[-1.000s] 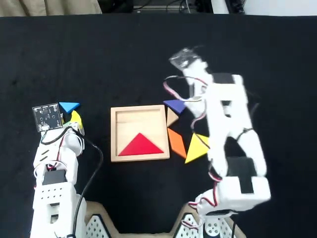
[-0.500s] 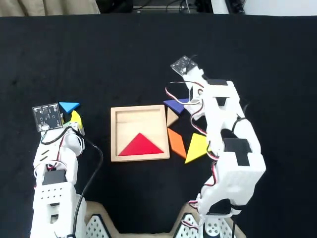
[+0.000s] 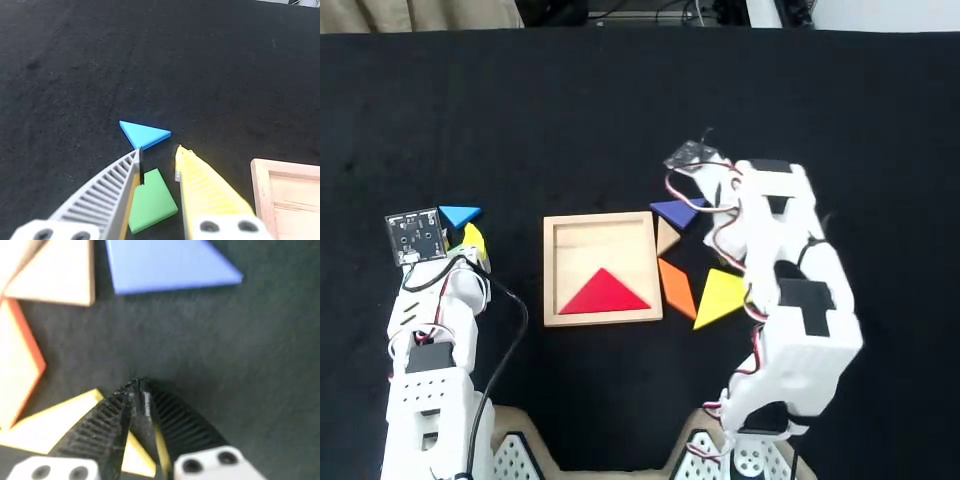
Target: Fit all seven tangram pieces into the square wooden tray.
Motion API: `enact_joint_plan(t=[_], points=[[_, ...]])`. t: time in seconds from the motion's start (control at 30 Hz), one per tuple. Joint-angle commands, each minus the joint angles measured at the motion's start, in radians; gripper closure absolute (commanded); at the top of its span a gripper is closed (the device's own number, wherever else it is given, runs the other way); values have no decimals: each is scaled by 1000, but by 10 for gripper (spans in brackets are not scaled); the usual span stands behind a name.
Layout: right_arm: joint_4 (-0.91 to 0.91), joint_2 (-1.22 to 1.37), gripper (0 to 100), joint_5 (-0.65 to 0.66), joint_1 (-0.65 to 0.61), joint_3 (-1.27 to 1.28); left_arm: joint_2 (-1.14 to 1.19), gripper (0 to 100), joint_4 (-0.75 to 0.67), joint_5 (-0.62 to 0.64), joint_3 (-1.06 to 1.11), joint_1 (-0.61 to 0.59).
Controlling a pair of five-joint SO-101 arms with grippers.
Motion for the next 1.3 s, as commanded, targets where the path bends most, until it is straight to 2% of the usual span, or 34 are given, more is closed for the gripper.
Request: enact_joint_plan(t=[0.0, 0.13, 0.23, 0.33, 0.47, 0.63, 0.8, 1.0, 1.07, 1.17, 1.27], points=[[44, -7, 984, 11, 91, -2, -5, 877, -23, 5, -38, -7], [89, -13, 985, 49, 166, -8, -5, 877, -23, 5, -38, -5], [164, -61, 988, 123, 172, -1, -5, 877, -23, 5, -39, -5], [209, -173, 988, 137, 172, 28, -5, 877, -25, 5, -39, -5], [201, -375, 988, 146, 169, 125, -5, 877, -25, 5, -39, -5], [98, -582, 987, 252, 141, 354, -5, 877, -25, 5, -39, -5], [80, -670, 966, 264, 41, 479, -5, 877, -25, 5, -38, -7], [75, -671, 749, 275, -63, 521, -5, 877, -25, 5, -38, -8], [81, -671, 698, 339, -121, 541, -5, 877, -25, 5, -38, -8], [112, -673, 681, 433, -216, 564, -5, 877, -25, 5, -39, -8], [103, -671, 692, 443, -269, 562, -5, 877, -25, 5, -39, -10]])
